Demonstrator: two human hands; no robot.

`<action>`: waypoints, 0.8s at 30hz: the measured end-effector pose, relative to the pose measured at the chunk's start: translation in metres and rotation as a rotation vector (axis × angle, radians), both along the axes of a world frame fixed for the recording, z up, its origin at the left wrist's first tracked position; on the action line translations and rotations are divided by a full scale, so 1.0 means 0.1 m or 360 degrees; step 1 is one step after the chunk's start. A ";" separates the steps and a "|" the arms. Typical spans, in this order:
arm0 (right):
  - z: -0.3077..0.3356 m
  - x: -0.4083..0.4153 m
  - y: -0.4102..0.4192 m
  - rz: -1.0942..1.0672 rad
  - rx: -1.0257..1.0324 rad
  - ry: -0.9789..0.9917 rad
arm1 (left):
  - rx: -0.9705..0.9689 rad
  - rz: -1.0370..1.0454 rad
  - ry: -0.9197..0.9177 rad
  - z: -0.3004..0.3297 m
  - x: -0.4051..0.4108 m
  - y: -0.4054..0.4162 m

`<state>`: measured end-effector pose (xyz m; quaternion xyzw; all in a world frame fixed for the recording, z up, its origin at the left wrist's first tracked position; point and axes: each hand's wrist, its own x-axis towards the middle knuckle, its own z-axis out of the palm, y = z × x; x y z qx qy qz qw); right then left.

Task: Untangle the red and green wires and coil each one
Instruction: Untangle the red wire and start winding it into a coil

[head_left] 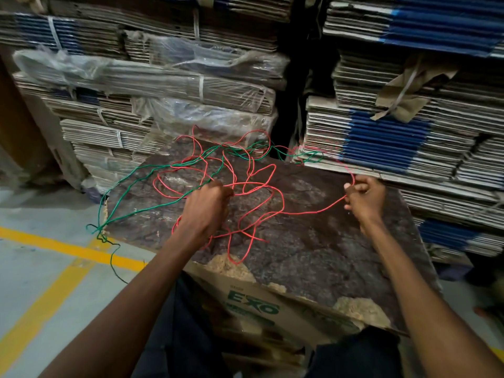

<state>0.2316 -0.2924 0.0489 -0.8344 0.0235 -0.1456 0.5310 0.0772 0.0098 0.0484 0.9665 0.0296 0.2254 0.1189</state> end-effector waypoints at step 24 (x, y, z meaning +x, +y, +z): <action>-0.16 -0.72 0.99 0.0670 -0.0362 -0.0024 | 0.0064 0.0166 0.0118 0.00 -0.26 0.22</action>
